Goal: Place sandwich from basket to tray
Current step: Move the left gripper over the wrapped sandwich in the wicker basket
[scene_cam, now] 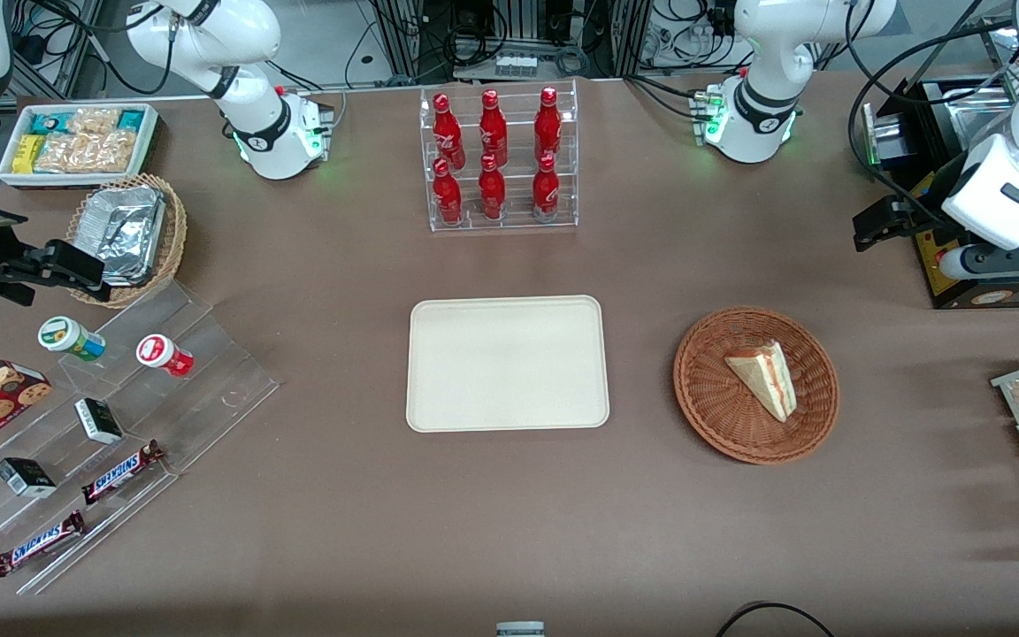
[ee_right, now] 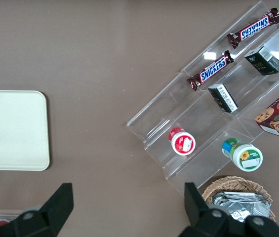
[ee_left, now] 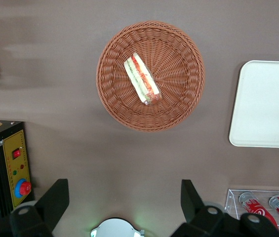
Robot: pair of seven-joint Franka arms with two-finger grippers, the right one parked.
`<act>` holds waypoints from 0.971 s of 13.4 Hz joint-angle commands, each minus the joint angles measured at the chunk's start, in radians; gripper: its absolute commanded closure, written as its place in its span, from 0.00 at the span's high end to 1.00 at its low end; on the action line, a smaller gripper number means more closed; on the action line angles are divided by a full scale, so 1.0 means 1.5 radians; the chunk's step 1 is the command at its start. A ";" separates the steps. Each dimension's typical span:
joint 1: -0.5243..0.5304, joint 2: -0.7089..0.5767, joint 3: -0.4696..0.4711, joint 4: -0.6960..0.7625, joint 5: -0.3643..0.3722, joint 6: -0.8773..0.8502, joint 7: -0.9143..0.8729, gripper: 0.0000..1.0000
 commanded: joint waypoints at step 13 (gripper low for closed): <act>0.007 -0.018 0.006 -0.204 0.017 0.229 -0.164 1.00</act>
